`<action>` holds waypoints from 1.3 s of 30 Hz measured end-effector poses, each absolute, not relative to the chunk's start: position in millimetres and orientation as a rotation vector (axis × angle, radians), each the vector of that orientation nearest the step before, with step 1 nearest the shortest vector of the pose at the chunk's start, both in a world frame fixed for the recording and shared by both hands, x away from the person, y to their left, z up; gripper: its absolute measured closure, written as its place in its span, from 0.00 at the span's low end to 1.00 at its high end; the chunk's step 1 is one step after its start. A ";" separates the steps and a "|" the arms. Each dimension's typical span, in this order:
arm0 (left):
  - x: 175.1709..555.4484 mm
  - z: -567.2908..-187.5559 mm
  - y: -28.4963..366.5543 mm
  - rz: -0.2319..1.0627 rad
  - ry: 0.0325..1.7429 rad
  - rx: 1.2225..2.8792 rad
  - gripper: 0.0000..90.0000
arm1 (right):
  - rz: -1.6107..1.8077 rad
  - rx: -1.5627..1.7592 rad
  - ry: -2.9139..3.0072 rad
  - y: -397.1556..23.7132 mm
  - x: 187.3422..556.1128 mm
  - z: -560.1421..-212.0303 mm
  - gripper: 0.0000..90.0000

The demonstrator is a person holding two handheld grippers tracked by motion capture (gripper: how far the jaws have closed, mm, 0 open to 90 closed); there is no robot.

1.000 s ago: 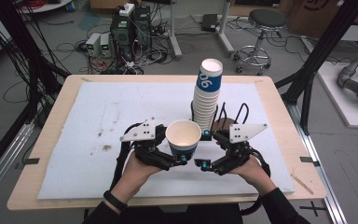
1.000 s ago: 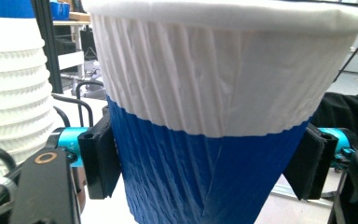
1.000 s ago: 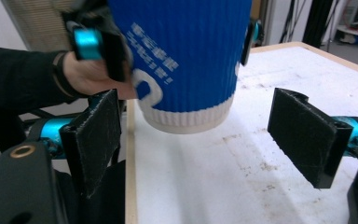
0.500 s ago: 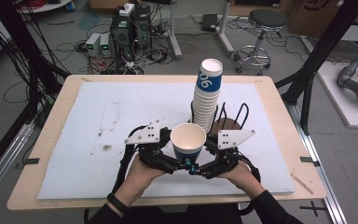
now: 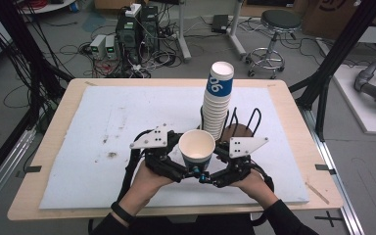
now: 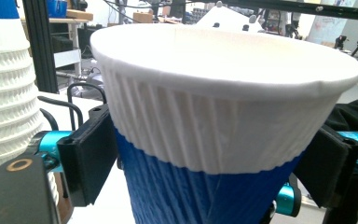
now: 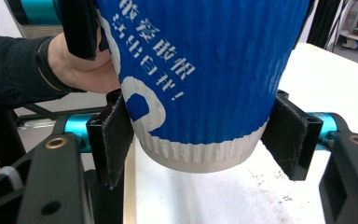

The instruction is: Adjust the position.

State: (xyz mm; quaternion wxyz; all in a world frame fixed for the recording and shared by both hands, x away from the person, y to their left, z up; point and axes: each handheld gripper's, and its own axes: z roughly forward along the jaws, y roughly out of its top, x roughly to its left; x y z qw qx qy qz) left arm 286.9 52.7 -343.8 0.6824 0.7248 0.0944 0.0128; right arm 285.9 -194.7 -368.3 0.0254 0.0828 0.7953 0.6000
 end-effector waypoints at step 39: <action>285.1 -341.1 51.9 0.013 0.197 1.615 0.16 | 1.889 0.274 2.424 -194.7 285.2 -364.2 0.31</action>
